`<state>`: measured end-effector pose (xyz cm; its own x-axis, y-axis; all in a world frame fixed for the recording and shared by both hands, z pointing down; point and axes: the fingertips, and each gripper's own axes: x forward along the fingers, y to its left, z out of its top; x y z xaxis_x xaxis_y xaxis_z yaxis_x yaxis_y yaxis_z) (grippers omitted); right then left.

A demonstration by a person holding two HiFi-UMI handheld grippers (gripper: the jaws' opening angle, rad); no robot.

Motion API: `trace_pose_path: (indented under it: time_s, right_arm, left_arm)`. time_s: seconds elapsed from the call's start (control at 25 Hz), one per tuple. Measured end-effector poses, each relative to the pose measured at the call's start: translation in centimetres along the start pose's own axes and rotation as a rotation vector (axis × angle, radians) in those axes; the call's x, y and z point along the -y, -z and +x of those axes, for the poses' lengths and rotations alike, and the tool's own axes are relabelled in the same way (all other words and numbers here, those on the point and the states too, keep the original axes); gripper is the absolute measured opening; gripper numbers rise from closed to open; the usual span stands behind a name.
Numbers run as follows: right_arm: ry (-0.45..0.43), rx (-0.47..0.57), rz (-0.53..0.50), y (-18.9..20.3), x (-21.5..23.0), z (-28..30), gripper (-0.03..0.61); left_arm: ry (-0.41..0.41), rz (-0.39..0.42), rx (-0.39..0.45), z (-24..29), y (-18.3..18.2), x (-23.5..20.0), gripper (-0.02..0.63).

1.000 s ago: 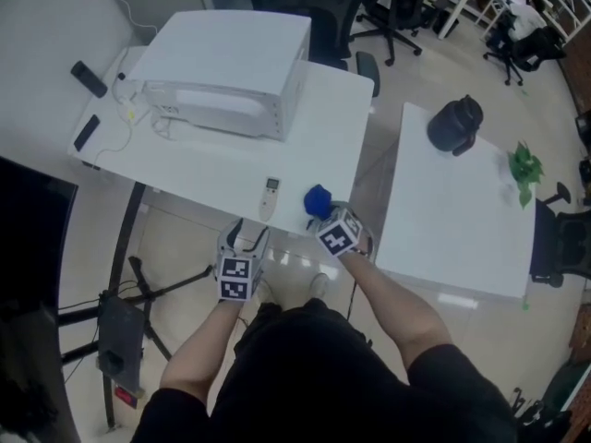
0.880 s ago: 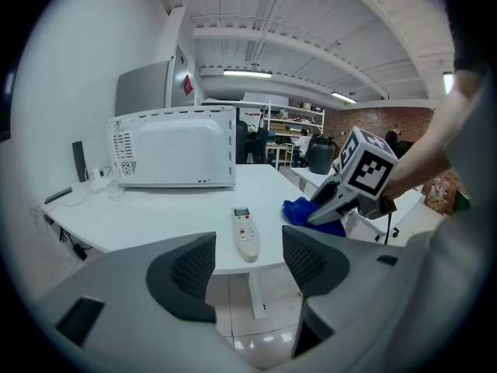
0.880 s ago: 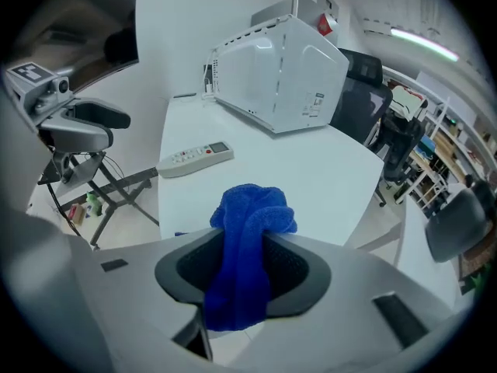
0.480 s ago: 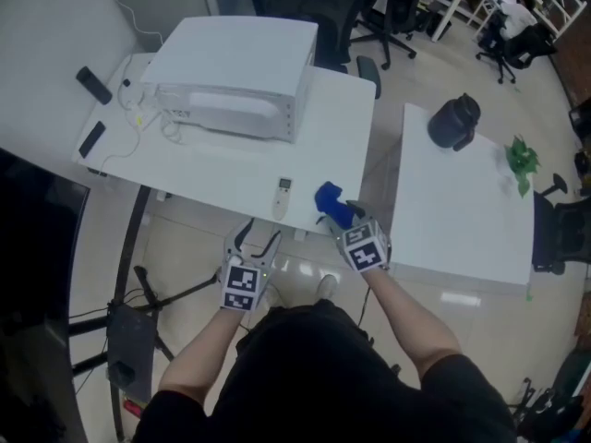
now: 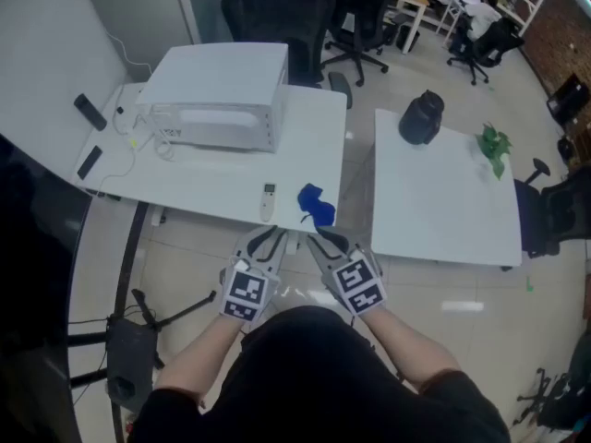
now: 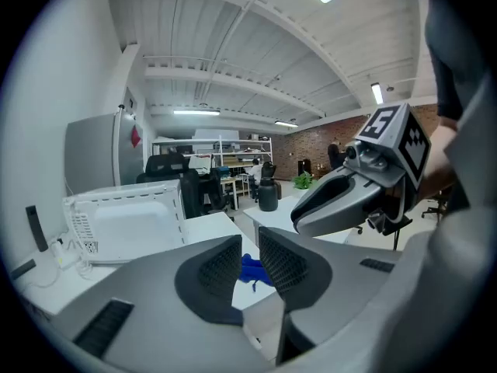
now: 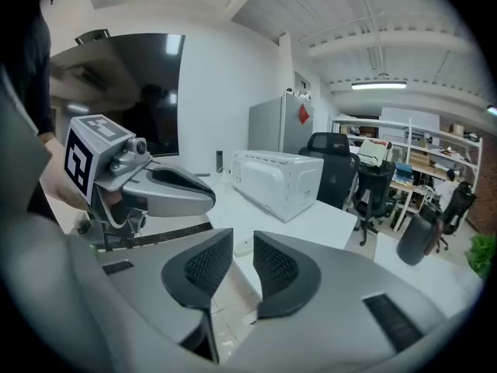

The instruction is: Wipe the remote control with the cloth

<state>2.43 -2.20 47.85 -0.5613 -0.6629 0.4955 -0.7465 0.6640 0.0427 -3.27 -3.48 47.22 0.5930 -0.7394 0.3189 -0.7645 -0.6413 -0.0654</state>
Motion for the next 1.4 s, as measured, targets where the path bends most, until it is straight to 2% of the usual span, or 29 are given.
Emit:
trace_pose_path:
  time_s: [0.12,0.32,0.44,0.6,0.8,0.96,1.4]
  right_arm:
    - [-0.037,0.042,-0.024,-0.2,-0.8,-2.7,0.059]
    - [-0.096,0.101,-0.057,0.2,-1.7,-6.3,0.009]
    - [-0.125,0.103,-0.064,0.9,-2.8,-7.2,0.009]
    - [-0.135,0.1,-0.068,1.5,-4.7,-7.6,0.008]
    - [-0.107,0.103,-0.051,1.2,-6.3,-7.1,0.008]
    - [-0.091,0.099,-0.051,0.8,-7.8,-7.0,0.008]
    - [-0.068,0.092,-0.055,0.6,-9.2,-7.2,0.008]
  left_arm:
    - [-0.058,-0.005,0.002,-1.1,-0.6,1.9,0.011]
    - [-0.144,-0.025,-0.008,-2.9,-0.7,4.9,0.0]
    - [-0.161,-0.007,-0.012,-4.2,-0.9,6.2,0.0]
    - [-0.149,0.022,-0.016,-5.5,-0.8,7.2,0.0]
    - [-0.107,0.051,-0.034,-6.4,0.1,7.0,0.0]
    - [-0.078,0.047,-0.042,-7.2,0.9,6.7,0.0]
    - [-0.068,0.035,-0.037,-8.3,1.5,6.3,0.0]
